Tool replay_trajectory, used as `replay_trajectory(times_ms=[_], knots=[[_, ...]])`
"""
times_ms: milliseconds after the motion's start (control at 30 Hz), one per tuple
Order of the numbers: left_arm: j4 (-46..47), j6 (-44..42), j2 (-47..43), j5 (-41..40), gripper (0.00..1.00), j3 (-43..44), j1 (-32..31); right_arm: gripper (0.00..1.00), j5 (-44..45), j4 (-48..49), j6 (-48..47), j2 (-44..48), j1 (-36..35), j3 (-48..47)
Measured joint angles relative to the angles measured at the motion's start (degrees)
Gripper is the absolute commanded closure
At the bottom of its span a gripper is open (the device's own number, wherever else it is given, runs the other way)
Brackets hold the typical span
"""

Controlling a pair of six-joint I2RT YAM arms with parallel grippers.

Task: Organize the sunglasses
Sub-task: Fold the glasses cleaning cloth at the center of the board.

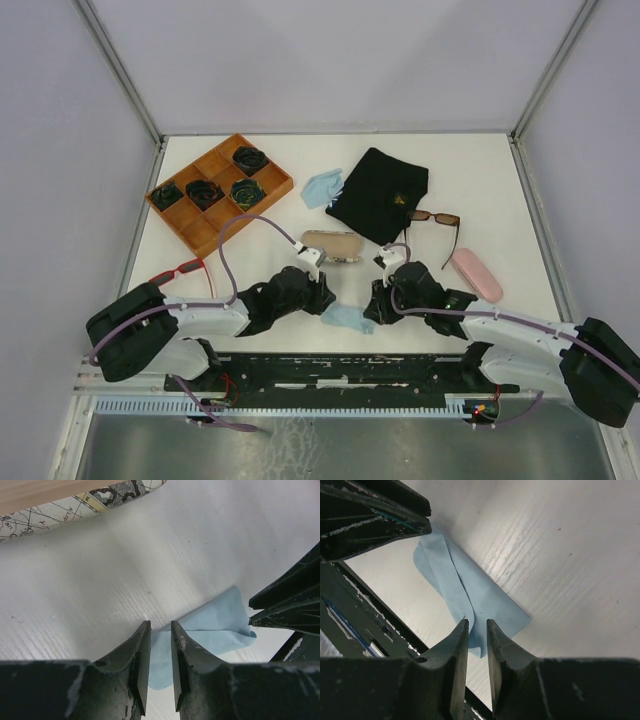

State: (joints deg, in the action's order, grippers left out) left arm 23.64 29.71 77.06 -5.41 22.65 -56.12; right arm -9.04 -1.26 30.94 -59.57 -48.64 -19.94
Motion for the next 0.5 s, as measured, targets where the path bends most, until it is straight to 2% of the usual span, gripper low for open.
replay_trajectory(times_ms=[233, 500], knots=[[-0.76, 0.02, -0.68, -0.5, 0.71, -0.26, 0.94, 0.66, 0.52, -3.85, 2.27, -7.65, 0.0, -7.19], [-1.86, 0.04, -9.77, -4.74, 0.71, -2.84, 1.79, 0.6, -2.6, -3.96, 2.25, -14.51, 0.0, -10.36]])
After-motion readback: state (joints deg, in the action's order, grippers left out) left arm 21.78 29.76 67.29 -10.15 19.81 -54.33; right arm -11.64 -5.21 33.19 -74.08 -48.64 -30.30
